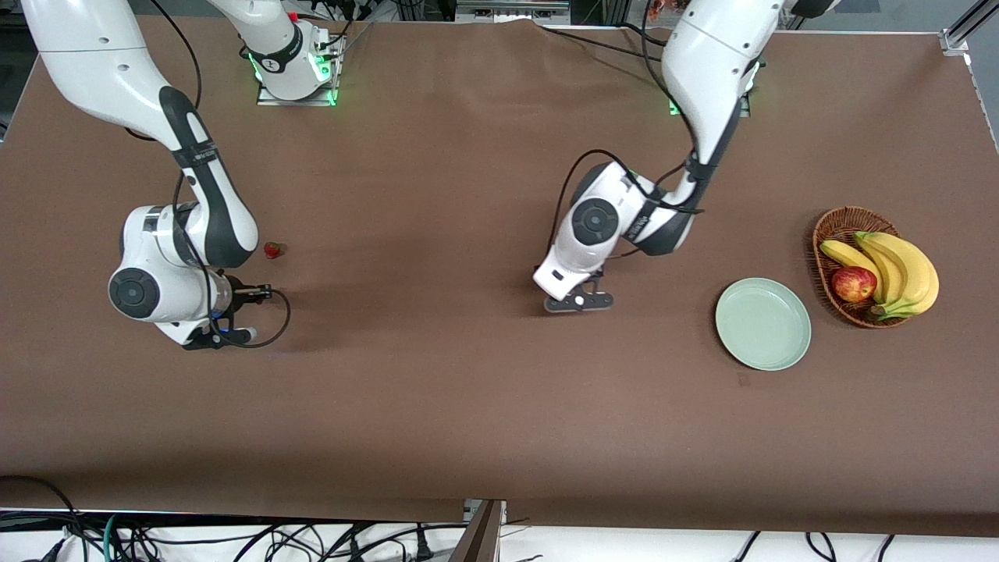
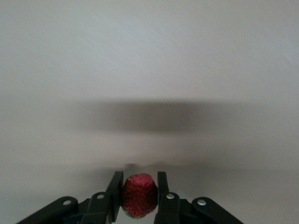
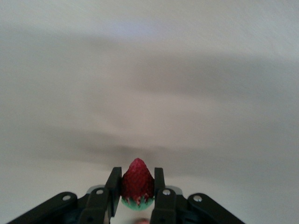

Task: Collect all strawberries into plate
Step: 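Carry the strawberry to the plate while the right gripper carries another mid-table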

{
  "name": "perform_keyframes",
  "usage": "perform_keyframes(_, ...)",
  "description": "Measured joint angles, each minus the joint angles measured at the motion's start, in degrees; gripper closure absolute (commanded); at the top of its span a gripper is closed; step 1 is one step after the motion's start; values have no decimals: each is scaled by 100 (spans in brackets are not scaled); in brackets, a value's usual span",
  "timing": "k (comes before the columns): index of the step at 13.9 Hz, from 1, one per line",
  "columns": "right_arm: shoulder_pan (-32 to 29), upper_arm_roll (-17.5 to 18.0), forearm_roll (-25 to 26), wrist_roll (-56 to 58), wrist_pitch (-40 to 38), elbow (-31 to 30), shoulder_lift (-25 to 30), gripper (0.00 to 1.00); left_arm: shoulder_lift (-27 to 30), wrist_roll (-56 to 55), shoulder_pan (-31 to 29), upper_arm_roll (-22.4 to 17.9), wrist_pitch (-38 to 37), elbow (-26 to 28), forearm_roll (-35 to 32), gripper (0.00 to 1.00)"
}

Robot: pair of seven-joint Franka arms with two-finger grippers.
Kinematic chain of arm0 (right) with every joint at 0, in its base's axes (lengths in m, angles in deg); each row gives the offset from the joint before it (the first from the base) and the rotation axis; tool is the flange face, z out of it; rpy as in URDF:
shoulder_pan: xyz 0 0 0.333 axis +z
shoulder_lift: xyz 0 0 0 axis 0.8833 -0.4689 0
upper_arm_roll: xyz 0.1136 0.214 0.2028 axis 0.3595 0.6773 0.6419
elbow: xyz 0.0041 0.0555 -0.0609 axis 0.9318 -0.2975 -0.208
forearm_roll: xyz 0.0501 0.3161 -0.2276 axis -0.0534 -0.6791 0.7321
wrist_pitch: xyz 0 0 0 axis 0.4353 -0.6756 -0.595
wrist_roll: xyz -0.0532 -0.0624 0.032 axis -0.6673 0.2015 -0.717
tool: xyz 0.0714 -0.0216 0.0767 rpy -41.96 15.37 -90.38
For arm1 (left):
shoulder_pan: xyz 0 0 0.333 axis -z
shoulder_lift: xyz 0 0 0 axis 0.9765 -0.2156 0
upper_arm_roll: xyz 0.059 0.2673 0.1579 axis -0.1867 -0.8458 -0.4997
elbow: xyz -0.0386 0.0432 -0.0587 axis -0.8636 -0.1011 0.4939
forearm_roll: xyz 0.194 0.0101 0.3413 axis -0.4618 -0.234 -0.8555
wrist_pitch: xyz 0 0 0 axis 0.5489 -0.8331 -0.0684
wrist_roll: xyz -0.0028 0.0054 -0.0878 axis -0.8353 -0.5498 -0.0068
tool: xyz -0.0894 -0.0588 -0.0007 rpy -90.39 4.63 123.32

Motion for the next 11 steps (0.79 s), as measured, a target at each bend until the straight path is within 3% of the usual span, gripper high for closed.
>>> perform_keyframes(5,830,203,-444,-1427,67,419,-83,100,497,2840,-1547,-41,-954,-27,-6,91)
perform_keyframes(11,2146,215,-662,-3718,735,1063,-516,100,440,5620,-2908,-41,-1031,27,-6,86)
